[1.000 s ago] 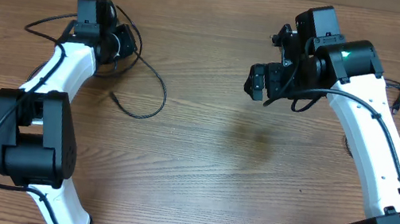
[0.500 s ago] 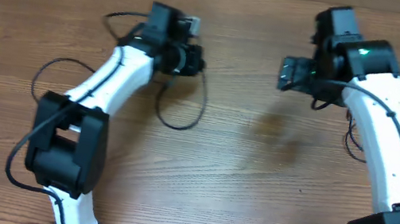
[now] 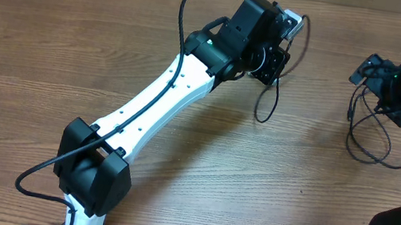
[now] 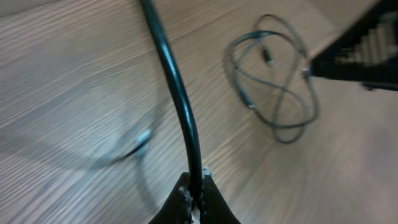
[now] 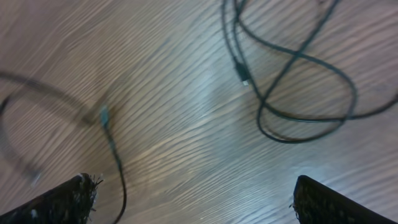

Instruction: Untangle cables

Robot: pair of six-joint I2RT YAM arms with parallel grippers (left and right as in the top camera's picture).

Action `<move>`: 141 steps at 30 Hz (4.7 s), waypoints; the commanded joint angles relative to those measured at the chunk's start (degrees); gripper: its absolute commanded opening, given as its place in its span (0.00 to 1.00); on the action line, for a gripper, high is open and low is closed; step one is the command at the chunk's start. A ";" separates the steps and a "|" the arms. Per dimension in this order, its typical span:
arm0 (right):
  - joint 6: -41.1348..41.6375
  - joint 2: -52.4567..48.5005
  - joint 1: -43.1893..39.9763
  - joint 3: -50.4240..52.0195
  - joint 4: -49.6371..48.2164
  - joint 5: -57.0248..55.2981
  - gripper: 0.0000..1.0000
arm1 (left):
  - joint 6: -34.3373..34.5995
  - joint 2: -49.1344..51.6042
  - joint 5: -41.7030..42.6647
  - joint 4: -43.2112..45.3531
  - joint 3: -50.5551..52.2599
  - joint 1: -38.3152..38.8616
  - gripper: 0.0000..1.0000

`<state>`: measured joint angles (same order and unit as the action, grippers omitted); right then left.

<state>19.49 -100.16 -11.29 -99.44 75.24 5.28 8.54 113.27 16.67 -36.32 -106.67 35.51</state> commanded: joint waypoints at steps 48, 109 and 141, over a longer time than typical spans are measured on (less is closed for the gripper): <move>-1.86 -17.66 8.11 1.62 -22.34 -12.52 1.00 | 5.64 -11.19 -9.64 -46.01 -0.76 -28.72 0.63; -2.01 0.46 -19.19 -10.78 -18.47 -2.97 0.89 | 5.62 -11.19 -9.70 -45.94 -0.76 -28.72 0.63; -13.66 0.61 9.84 -6.27 8.52 1.64 1.00 | 8.26 -16.59 -19.67 -60.52 5.09 -32.26 0.88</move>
<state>4.12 -99.66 -1.41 -107.79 83.22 7.60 16.56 101.10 -4.19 -96.57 -103.83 3.33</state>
